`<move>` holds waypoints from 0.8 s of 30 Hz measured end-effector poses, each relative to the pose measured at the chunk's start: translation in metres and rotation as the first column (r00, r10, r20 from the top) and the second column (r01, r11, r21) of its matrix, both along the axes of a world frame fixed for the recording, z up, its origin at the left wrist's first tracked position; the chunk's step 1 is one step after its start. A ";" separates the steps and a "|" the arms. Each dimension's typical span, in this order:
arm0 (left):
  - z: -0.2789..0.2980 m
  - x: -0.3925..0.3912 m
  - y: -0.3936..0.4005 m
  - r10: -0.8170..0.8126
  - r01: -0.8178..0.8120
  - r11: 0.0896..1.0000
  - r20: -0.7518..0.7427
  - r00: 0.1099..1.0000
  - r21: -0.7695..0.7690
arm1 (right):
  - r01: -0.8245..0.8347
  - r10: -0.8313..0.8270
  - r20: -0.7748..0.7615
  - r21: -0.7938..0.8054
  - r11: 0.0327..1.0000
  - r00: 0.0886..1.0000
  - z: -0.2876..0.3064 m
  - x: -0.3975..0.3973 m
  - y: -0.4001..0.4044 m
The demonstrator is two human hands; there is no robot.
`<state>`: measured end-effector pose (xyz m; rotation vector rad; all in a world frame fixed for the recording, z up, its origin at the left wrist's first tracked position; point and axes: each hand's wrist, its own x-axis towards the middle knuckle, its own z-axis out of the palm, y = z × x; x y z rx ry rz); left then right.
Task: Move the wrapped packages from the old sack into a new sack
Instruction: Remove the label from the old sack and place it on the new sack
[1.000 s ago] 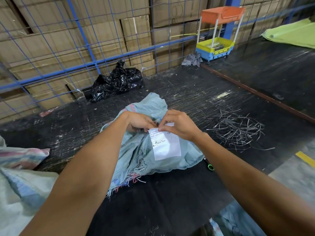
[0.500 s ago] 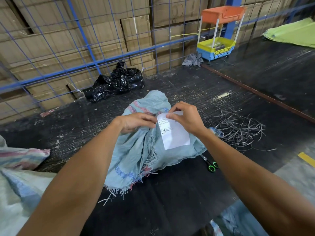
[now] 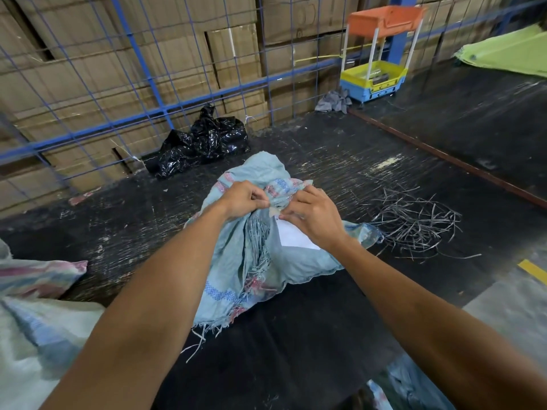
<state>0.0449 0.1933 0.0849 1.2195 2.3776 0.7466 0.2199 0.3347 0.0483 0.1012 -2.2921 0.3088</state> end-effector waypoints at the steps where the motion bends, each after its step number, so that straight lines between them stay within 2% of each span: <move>1: -0.001 0.002 0.001 0.006 -0.006 1.000 -0.017 1.000 0.010 | 0.016 -0.016 -0.005 -0.003 1.000 1.000 -0.002 0.000 0.000; 3: -0.003 0.002 0.002 0.024 -0.024 1.000 0.006 1.000 0.018 | 0.073 -0.072 0.017 -0.047 0.996 0.997 -0.002 -0.001 0.002; 5: 0.002 0.001 -0.002 -0.003 0.003 1.000 0.099 0.995 0.001 | 0.160 -0.151 0.066 -0.172 0.972 0.986 0.002 -0.002 0.005; 8: 0.004 0.000 -0.008 -0.114 0.118 0.993 0.202 0.973 -0.007 | 0.262 -0.187 0.201 -0.468 0.844 0.961 0.015 -0.003 0.012; 11: 0.007 0.008 -0.007 -0.131 0.144 0.989 0.261 0.956 -0.032 | 0.318 -0.091 0.372 -0.612 0.724 0.924 0.031 -0.008 0.019; 13: 0.006 0.010 -0.004 -0.132 0.149 0.988 0.271 0.954 -0.047 | 0.354 -0.058 0.456 -0.597 0.720 0.888 0.037 -0.011 0.022; 16: 0.006 0.014 -0.006 -0.115 0.129 0.991 0.307 0.945 -0.026 | 0.400 -0.099 0.572 -0.429 0.810 0.814 0.045 -0.012 0.026; 19: 0.007 0.016 -0.006 -0.102 0.105 0.994 0.336 0.936 0.007 | 0.411 -0.102 0.662 -0.329 0.851 0.742 0.053 -0.014 0.026; 21: 0.007 0.017 -0.007 -0.098 0.112 0.993 0.343 0.934 -0.022 | 0.369 -0.081 0.711 -0.260 0.892 0.698 0.058 -0.016 0.027; 24: 0.002 0.019 -0.007 -0.112 0.118 0.993 0.352 0.929 0.005 | 0.246 -0.033 0.707 -0.201 0.948 0.707 0.062 -0.018 0.026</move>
